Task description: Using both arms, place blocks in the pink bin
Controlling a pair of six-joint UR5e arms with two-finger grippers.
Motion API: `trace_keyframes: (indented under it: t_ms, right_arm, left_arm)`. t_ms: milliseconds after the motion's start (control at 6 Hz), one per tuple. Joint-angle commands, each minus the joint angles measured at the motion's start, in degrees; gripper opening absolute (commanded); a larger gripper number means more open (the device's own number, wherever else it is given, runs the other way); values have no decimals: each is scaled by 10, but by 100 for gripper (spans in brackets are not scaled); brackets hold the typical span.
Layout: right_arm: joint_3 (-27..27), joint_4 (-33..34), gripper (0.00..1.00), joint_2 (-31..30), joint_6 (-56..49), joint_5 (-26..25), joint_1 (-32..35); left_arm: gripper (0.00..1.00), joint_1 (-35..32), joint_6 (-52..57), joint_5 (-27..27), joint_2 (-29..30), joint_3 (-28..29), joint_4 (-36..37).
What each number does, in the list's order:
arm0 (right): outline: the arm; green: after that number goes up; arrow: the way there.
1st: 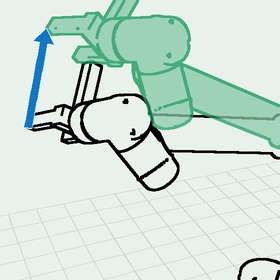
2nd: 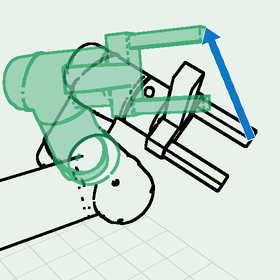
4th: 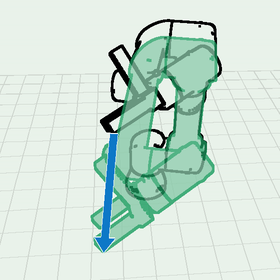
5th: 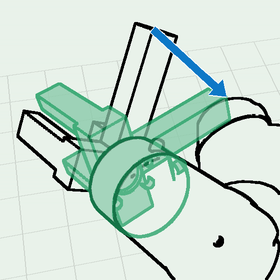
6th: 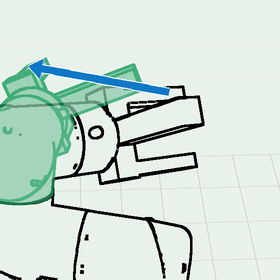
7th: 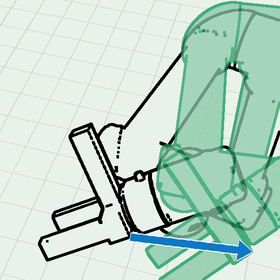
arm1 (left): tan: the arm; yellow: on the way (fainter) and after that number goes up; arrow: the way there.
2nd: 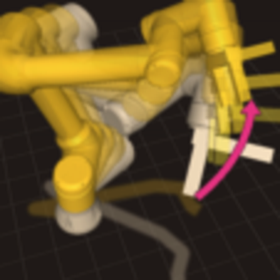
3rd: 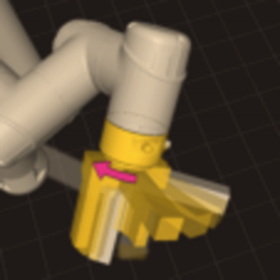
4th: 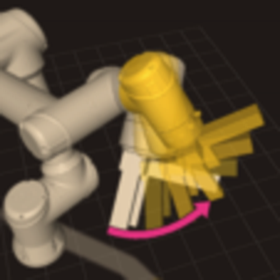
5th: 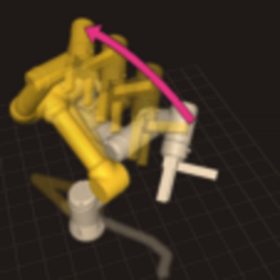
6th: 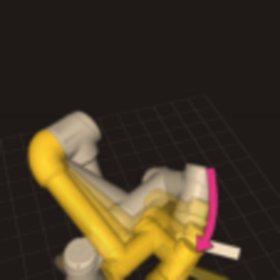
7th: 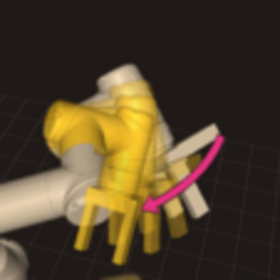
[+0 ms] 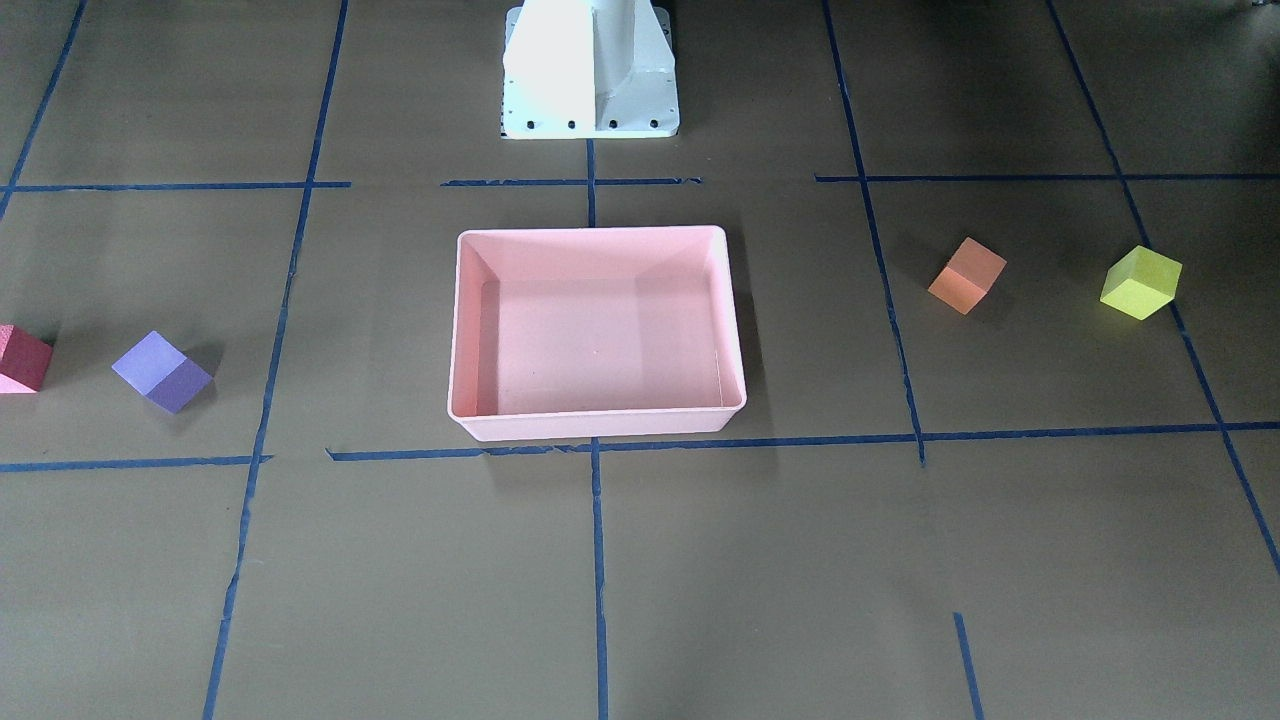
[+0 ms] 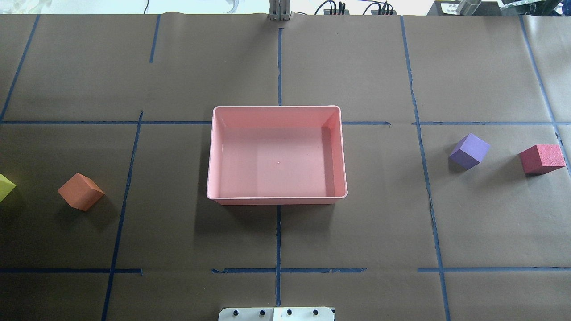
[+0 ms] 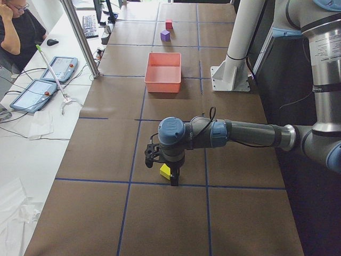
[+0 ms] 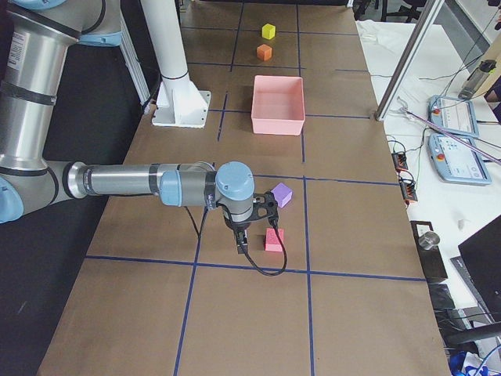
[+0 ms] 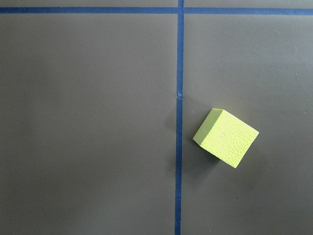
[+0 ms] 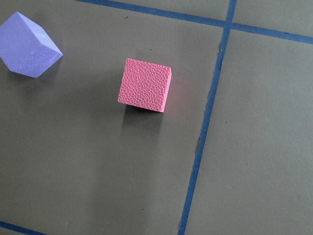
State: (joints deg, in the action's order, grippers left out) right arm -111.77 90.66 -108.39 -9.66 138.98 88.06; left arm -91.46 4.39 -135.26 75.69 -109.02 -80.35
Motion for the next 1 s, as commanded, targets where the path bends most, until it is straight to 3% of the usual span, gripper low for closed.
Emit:
trace_keyframes:
  t_ms: [0, 333, 500, 833]
  right_arm:
    - [9, -35, 100, 19, 7, 3, -65]
    - [88, -91, 100, 56, 69, 2, -81]
    - [140, -106, 100, 111, 129, 4, -96]
    - [145, -106, 100, 128, 192, -22, -133]
  left_arm:
    - [100, 1, -1, -1, -1, -1, -2]
    - [100, 1, -1, -1, -1, -1, -2]
    - [100, 1, -2, -1, -1, -3, -2]
    - [100, 1, -2, -1, -1, -4, -2]
